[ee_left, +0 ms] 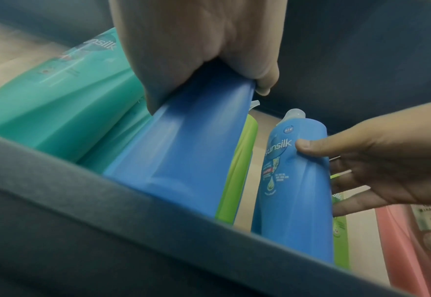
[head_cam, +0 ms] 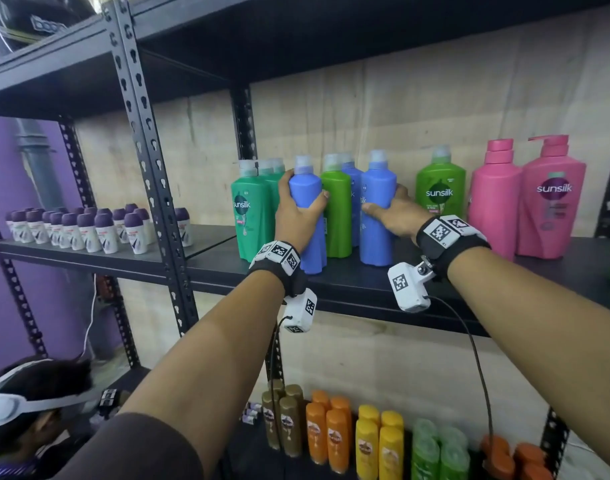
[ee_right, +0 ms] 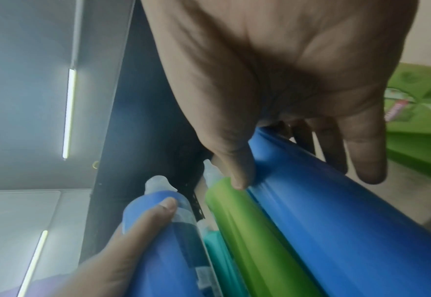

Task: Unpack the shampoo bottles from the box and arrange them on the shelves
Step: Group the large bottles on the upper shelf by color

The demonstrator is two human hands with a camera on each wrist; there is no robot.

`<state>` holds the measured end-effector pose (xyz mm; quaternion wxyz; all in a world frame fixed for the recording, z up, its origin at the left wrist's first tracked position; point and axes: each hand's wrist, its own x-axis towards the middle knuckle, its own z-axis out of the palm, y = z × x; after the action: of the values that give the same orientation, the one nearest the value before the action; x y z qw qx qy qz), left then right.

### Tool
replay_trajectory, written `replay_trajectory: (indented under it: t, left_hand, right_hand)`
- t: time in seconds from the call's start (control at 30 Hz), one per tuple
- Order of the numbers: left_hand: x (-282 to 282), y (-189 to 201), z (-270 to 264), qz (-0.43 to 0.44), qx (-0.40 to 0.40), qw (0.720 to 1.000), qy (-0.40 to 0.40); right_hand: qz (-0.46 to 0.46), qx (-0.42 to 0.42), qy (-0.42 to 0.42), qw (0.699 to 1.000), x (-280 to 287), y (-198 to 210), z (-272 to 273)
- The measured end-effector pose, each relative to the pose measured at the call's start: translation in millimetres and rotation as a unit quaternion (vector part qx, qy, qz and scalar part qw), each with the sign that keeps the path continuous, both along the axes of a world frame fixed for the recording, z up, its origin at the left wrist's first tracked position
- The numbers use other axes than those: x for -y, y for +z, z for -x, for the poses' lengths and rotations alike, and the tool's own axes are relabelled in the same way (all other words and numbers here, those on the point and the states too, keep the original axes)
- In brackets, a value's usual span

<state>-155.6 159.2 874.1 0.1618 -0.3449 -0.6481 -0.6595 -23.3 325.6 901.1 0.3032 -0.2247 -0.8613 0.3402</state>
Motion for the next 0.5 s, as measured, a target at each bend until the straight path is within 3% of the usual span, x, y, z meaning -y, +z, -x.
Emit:
replay_trajectory:
  t: [0.13,0.37,0.5]
  left_hand:
    - [4,0,3,0.012,-0.010,1.000,-0.025]
    - [3,-3,9,-0.001,-0.026,0.998,-0.063]
    - [5,-4,14,-0.008,-0.025,0.997,-0.077]
  right_hand:
    - [-0.081,0.058,-0.068,0.993,12,16,-6]
    - [-0.135,-0.139,-0.096,0.976,24,26,-22]
    - [-0.223,-0.066,-0.092,0.968,43,40,-24]
